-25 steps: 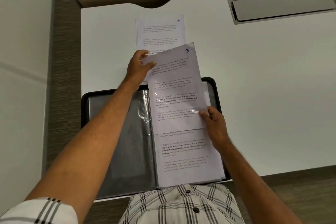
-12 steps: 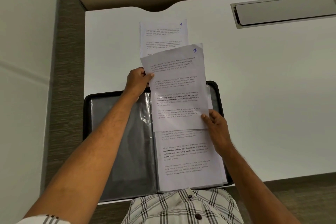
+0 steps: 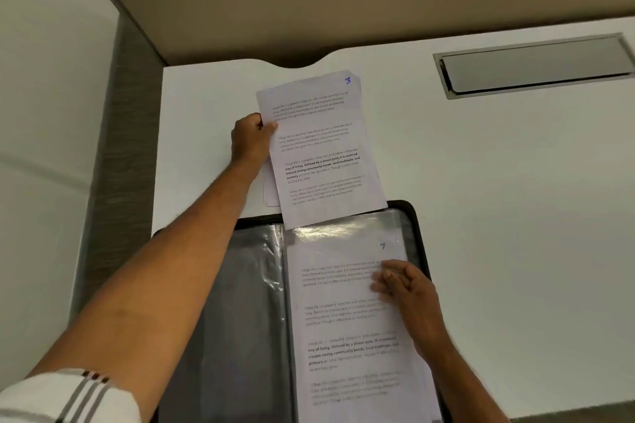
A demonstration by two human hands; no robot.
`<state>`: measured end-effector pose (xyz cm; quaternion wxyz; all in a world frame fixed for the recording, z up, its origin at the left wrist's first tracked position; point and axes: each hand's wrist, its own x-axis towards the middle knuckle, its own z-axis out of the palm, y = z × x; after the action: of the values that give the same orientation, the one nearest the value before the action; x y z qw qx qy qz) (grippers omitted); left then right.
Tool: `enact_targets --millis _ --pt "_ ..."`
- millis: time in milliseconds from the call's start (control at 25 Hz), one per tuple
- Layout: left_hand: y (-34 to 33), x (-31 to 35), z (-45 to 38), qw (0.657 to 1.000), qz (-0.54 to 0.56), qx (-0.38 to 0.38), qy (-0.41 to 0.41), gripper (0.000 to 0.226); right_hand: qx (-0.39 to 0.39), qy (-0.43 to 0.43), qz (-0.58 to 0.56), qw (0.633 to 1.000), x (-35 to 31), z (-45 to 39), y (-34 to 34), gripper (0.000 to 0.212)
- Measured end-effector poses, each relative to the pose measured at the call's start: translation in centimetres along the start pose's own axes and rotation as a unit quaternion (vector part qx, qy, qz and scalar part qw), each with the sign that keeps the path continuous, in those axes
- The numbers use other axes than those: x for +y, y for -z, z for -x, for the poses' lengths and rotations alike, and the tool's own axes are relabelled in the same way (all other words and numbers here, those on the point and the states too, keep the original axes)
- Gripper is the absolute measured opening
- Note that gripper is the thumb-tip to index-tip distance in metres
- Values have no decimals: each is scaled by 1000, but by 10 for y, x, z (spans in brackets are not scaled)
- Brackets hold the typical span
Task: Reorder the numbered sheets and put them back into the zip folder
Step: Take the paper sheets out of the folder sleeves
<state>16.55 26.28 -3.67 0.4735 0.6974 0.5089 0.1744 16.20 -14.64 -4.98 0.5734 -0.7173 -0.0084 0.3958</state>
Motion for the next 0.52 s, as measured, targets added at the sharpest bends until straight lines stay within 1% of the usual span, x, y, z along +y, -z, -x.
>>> enact_targets --millis 120,280,360,400,480,520 --pt "-5 3 -24 999 -38 15 -4 20 0 -15 -5 1000 -2 -4 1 18" --pt "-15 -1 -42 997 -75 8 -22 23 1 -31 -10 999 -3 -8 2 18" --pt "-20 0 -43 996 -87 13 -32 17 1 -37 -9 999 -4 -9 2 18" --pt "-22 0 -42 995 -89 18 -33 23 1 -37 -5 999 -4 -10 3 18" --pt "-26 0 -34 994 -97 34 -32 51 -1 -37 3 999 -4 -10 4 18" --pt "-26 -2 -28 992 -115 42 -39 59 -2 -38 7 999 -3 -10 4 18"
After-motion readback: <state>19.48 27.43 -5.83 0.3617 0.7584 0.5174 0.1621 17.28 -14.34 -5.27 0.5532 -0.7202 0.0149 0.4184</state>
